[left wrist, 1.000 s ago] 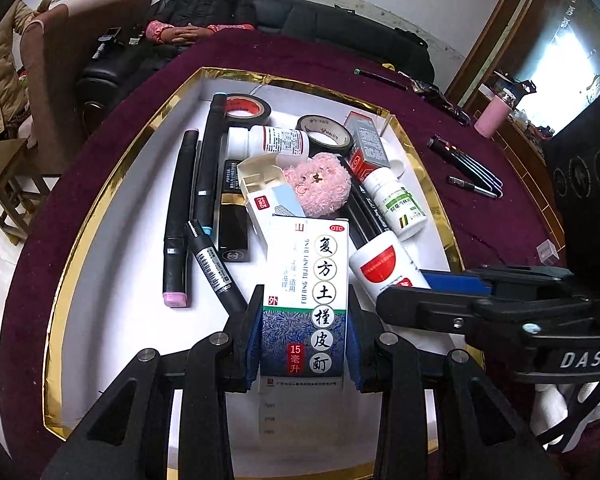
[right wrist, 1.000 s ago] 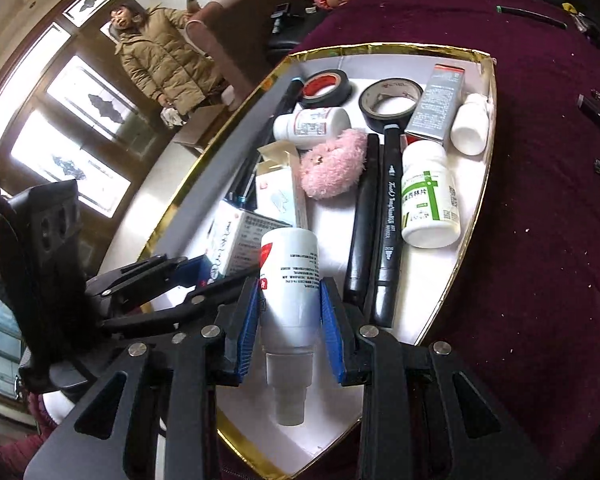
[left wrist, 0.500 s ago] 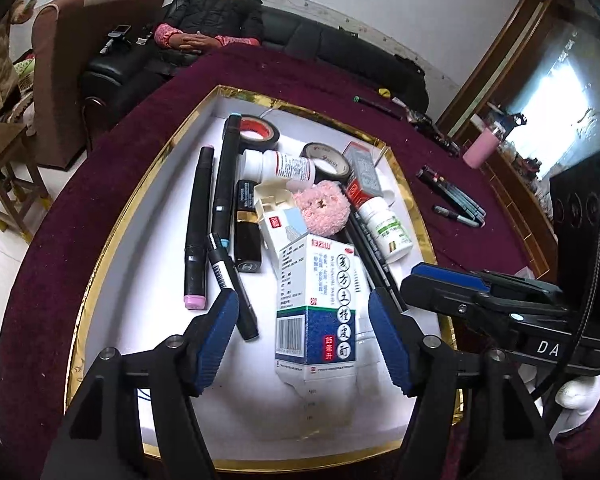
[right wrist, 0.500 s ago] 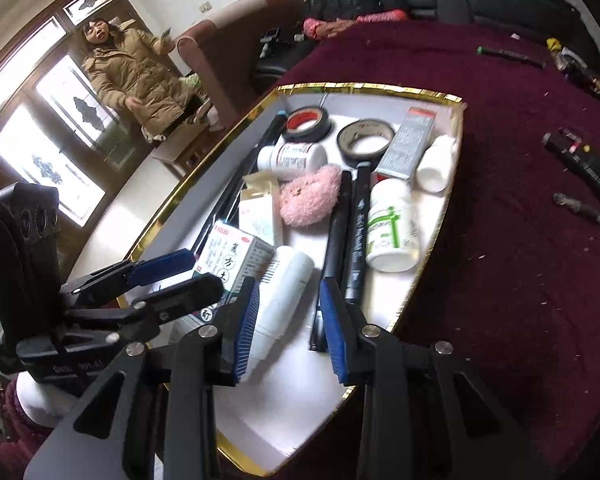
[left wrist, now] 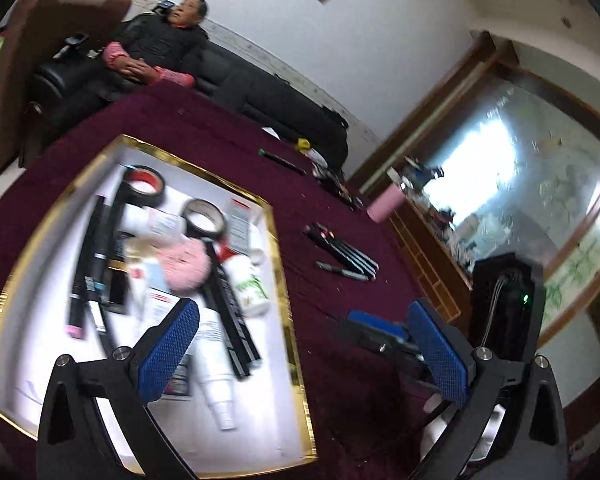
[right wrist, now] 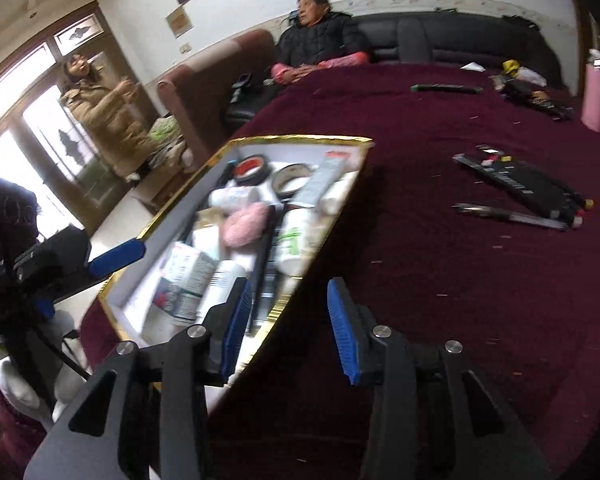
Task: Organize objects
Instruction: 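Move the right tool to the small white box and grasp it, then grasp the silver pen with the left tool while right holds the small box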
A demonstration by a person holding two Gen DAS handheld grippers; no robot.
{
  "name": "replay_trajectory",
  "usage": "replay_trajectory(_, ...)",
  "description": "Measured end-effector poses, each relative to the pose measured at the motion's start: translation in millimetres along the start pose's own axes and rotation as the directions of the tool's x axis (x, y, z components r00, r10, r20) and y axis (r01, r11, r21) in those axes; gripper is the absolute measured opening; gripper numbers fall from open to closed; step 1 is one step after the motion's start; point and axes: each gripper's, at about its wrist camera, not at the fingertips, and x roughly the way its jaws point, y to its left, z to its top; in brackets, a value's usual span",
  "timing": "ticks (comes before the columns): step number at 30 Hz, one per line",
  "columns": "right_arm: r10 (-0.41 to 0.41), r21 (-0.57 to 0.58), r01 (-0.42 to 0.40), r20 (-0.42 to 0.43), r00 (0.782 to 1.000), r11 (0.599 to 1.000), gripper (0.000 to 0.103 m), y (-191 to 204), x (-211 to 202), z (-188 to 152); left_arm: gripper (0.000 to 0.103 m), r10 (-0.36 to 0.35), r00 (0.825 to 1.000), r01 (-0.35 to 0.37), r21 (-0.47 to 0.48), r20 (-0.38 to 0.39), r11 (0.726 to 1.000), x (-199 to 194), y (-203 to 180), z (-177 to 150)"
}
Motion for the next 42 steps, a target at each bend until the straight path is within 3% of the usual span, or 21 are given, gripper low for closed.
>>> replay_trajectory(4,-0.102,0.006,0.101,0.052,0.993,0.995,0.047,-25.2,-24.2,-6.7,0.102,0.024,1.000,-0.024,0.035,-0.015,0.999,15.3,-18.3,-1.8)
replay_trajectory(7,-0.208,0.012,0.207,0.081,0.975,0.978,0.051,-49.8,-43.9,-13.0,0.102,0.050,0.998,-0.048,0.077,-0.032,0.996,28.0,-32.0,-0.8)
replay_trajectory(10,-0.266,0.050,0.263,0.088,0.960,0.964,0.051,-81.5,-59.5,-16.6,0.102,0.063,0.996,-0.056,0.106,-0.058,0.993,43.4,-45.6,-1.4)
replay_trajectory(17,-0.421,0.181,0.403,0.076,0.904,0.897,0.051,-163.8,-102.2,-32.0,0.102,0.071,0.991,-0.053,0.150,-0.113,0.987,75.5,-74.6,-4.9)
replay_trajectory(23,-0.508,0.260,0.480,0.050,0.860,0.838,0.052,-227.0,-136.8,-46.3,0.102,0.083,0.985,-0.057,0.172,-0.151,0.983,99.2,-94.6,-6.2)
replay_trajectory(25,-0.493,0.312,0.457,0.044,0.869,0.833,0.054,-250.1,-151.5,-50.3,0.102,0.096,0.982,-0.062,0.208,-0.160,0.976,106.0,-104.3,-7.7)
replay_trajectory(28,-0.422,0.424,0.373,0.024,0.906,0.825,0.054,-290.8,-169.9,-59.1,0.102,0.107,0.980,-0.062,0.253,-0.169,0.965,116.9,-116.6,-9.7)
replay_trajectory(33,-0.352,0.452,0.322,-0.019,0.936,0.832,0.054,-309.5,-153.8,-59.0,0.101,0.120,0.969,-0.044,0.327,-0.217,0.944,147.0,-131.8,-16.9)
replay_trajectory(37,-0.340,0.430,0.323,-0.039,0.940,0.843,0.054,-304.5,-124.2,-52.5,0.101,0.158,0.953,-0.026,0.451,-0.257,0.892,176.6,-148.5,-21.7)
replay_trajectory(40,-0.371,0.399,0.354,-0.039,0.928,0.846,0.054,-301.4,-109.1,-48.8,0.101,0.195,0.940,-0.019,0.526,-0.281,0.850,202.6,-156.1,-18.9)
replay_trajectory(42,-0.365,0.398,0.348,-0.036,0.930,0.848,0.047,-300.8,-102.7,-48.3,0.097,0.236,0.929,-0.029,0.581,-0.285,0.813,224.3,-159.2,-15.4)
